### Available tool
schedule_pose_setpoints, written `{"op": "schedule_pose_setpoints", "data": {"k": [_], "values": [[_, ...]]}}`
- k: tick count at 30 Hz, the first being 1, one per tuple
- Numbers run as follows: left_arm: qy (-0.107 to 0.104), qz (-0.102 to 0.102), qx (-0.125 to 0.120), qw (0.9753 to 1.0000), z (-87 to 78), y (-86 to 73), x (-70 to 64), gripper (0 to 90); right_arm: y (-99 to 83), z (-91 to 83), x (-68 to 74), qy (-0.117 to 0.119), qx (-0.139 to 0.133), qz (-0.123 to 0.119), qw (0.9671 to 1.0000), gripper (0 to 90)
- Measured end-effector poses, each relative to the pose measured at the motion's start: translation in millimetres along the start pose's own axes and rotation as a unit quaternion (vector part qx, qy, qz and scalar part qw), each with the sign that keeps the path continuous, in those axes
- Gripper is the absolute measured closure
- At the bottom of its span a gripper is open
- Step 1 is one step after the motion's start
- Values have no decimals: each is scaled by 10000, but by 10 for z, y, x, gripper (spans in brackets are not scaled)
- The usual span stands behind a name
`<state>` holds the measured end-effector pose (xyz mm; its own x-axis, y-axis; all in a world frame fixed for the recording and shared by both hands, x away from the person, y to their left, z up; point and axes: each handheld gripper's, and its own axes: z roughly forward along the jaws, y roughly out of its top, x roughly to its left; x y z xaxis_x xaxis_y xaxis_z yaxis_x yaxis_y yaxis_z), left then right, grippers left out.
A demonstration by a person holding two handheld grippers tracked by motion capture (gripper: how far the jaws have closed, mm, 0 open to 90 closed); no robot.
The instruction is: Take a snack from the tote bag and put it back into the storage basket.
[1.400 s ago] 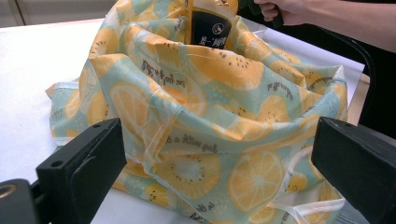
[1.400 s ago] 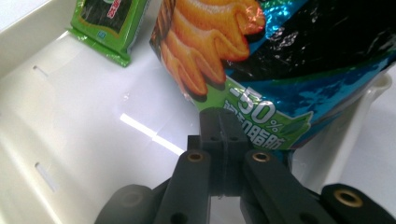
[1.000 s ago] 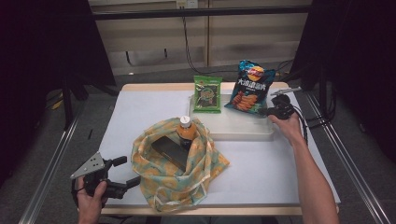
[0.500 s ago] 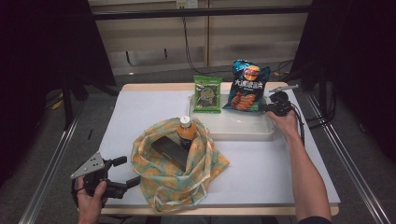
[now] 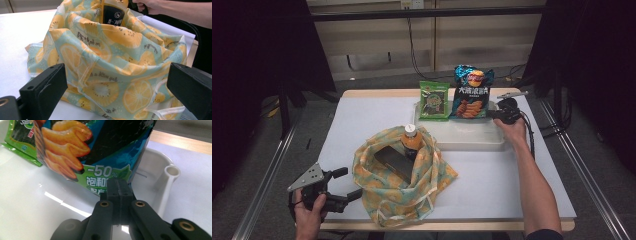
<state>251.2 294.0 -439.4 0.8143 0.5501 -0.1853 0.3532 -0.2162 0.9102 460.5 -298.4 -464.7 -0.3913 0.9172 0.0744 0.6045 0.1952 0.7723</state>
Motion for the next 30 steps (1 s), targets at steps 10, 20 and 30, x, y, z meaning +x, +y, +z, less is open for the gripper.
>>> {"op": "schedule_pose_setpoints", "data": {"k": [10,20,30], "values": [[-5,-25,31,10000,11,-12,5,27,-63,-225,54,97,-444,6,9990,793],[132,15,34,9999,-6,0,-25,33,-95,-565,253,319,-897,-88,9954,578],[415,29,25,9991,-10,28,-72,44,-224,-843,637,713,-1161,-189,9905,496]]}}
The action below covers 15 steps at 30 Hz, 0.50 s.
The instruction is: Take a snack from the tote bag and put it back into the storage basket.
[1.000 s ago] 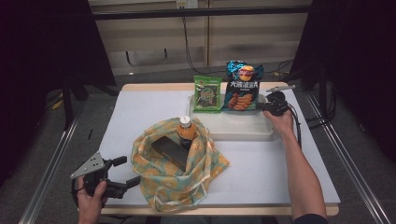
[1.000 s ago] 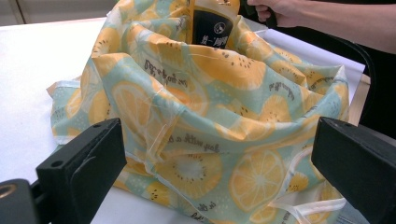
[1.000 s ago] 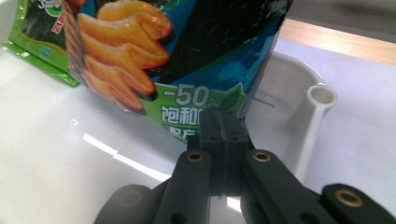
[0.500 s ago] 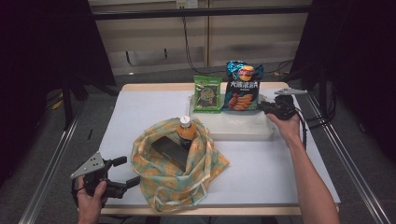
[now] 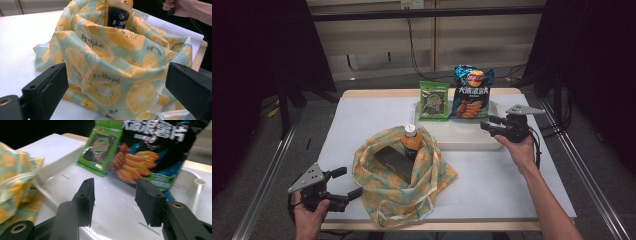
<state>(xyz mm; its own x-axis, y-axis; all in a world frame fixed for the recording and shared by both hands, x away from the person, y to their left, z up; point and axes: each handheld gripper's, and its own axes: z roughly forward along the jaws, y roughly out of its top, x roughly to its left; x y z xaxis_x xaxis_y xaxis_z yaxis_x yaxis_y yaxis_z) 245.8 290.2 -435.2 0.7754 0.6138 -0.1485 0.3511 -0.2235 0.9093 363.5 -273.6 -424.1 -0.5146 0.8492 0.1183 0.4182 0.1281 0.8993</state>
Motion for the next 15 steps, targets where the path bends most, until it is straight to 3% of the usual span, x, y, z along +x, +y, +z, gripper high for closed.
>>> {"op": "schedule_pose_setpoints", "data": {"k": [4,6,7,12,13,15], "values": [[70,71,39,9999,4,13,-23,75,-12,-77,160,192,-43,-5,9998,440],[-20,64,-11,10000,13,17,-31,92,-30,-106,237,287,-50,-61,9996,419],[50,81,24,10000,11,24,-40,93,-35,-117,280,281,7,-128,9995,410],[-102,-4,-109,9999,6,27,-26,116,-57,-170,460,360,101,-292,9989,408],[-13,-6,-70,10000,-1,32,-38,133,-66,-182,507,444,64,-222,9987,422],[-66,22,-109,9999,1,38,-41,147,-79,-197,578,509,93,-238,9984,435]]}}
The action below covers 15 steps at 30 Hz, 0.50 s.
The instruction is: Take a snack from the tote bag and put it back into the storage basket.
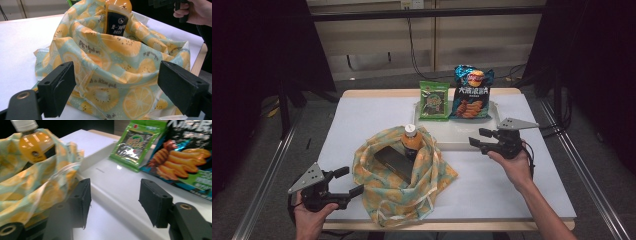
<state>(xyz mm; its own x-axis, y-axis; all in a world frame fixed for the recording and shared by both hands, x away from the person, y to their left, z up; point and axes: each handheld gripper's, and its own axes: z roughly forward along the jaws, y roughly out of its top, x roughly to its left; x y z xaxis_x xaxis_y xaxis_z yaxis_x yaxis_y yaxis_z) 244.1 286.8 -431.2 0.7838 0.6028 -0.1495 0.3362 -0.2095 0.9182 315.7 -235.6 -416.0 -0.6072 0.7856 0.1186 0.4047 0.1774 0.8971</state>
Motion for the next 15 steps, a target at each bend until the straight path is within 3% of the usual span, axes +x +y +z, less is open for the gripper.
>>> {"op": "schedule_pose_setpoints", "data": {"k": [1,3,4,8,10,15], "values": [[73,24,35,10000,-8,7,-11,158,-5,1,46,37,4,-20,10000,438],[6,21,-11,10000,2,12,-12,185,-11,-2,140,134,14,-66,9999,449],[141,25,112,9998,2,23,-14,228,-13,-2,183,183,33,-93,9998,454],[242,19,166,9996,10,45,-36,333,-13,32,335,380,112,-166,9991,449],[237,118,141,9995,-4,65,-59,369,-16,47,386,524,57,-71,9986,452],[98,224,19,9997,-50,118,-108,524,13,97,626,769,120,-251,9967,470]]}}
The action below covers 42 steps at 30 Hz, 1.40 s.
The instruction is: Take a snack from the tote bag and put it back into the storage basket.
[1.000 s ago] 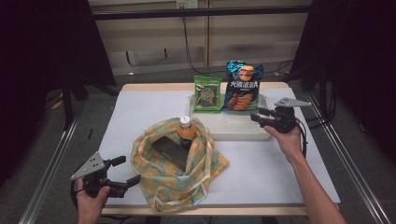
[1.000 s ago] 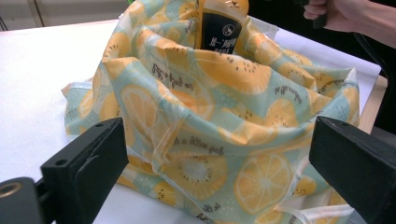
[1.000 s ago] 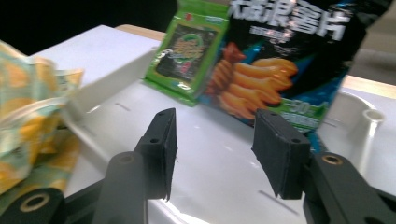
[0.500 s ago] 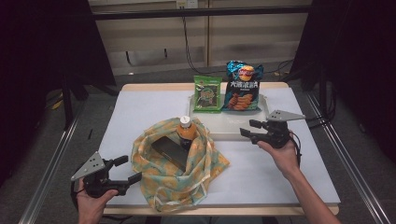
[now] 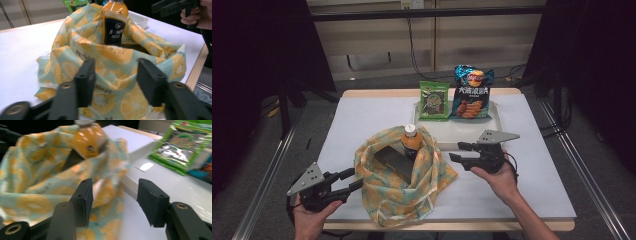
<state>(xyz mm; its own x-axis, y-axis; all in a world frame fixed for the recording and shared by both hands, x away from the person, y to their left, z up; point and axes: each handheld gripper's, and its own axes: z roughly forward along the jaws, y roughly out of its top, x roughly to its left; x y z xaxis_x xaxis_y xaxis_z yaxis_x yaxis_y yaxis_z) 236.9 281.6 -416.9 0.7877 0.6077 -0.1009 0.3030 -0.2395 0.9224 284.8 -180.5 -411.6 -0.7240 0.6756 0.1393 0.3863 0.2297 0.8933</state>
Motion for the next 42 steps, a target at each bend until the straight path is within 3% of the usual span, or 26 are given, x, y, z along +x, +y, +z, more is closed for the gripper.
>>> {"op": "schedule_pose_setpoints", "data": {"k": [3,6,12,18,22,24,26,28,33,36,42], "values": [[-71,133,-19,9999,16,41,-24,603,34,89,153,196,40,-80,9998,469],[-152,182,-18,9997,46,74,-32,602,55,185,251,388,69,-130,9991,453],[-343,228,-19,9991,119,151,-48,582,105,336,360,641,196,-227,9975,429],[-531,435,236,9974,293,310,-23,710,117,450,417,837,246,-211,9960,425],[-582,298,304,9974,475,307,-10,725,92,538,457,877,340,-217,9953,427],[-644,244,306,9972,555,233,-29,713,76,566,480,896,328,-253,9951,427],[-679,348,532,9957,616,170,-70,701,55,578,502,935,275,-200,9950,424],[-790,299,627,9945,656,90,-108,698,34,601,536,921,381,-311,9945,412],[-924,341,958,9905,739,-22,-203,650,-19,662,610,879,390,-287,9950,329],[-947,298,1000,9900,781,-32,-223,619,-55,717,674,915,436,-241,9946,298],[-1172,429,1171,9852,867,-45,-311,589,-105,820,708,894,511,-254,9944,290]]}}
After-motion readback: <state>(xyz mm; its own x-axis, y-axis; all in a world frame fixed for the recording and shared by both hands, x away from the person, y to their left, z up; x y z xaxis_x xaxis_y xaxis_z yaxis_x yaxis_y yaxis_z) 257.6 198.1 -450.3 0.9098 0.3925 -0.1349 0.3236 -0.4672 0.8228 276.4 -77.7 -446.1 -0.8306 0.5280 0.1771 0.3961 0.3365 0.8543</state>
